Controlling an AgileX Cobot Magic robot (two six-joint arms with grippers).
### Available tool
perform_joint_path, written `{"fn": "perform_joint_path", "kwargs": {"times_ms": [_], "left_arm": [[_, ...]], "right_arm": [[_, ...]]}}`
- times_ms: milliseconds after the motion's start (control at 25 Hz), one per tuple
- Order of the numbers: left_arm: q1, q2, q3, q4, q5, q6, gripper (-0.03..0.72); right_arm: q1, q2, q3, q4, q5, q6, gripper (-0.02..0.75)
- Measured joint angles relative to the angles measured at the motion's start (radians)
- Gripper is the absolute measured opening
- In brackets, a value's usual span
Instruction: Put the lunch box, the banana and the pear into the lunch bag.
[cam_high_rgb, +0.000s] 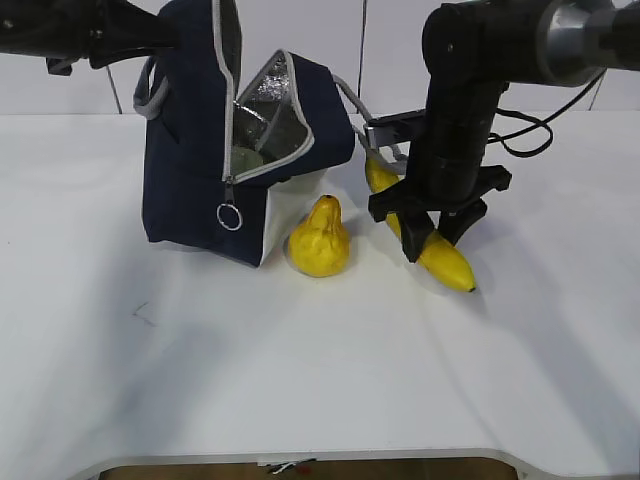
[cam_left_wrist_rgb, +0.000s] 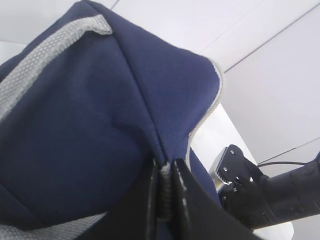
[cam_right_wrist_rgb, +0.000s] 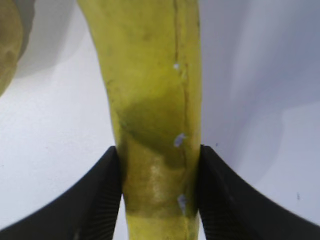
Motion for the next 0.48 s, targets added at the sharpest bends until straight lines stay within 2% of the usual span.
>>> {"fn": "perform_joint_path", "kwargs": {"times_ms": [480], "left_arm": [[0.000, 0.000, 0.000, -0.019, -0.013, 0.010, 0.018]], "right_arm": [[0.000, -0.044, 0.024, 0.065, 0.000, 0.000, 0.364]]}}
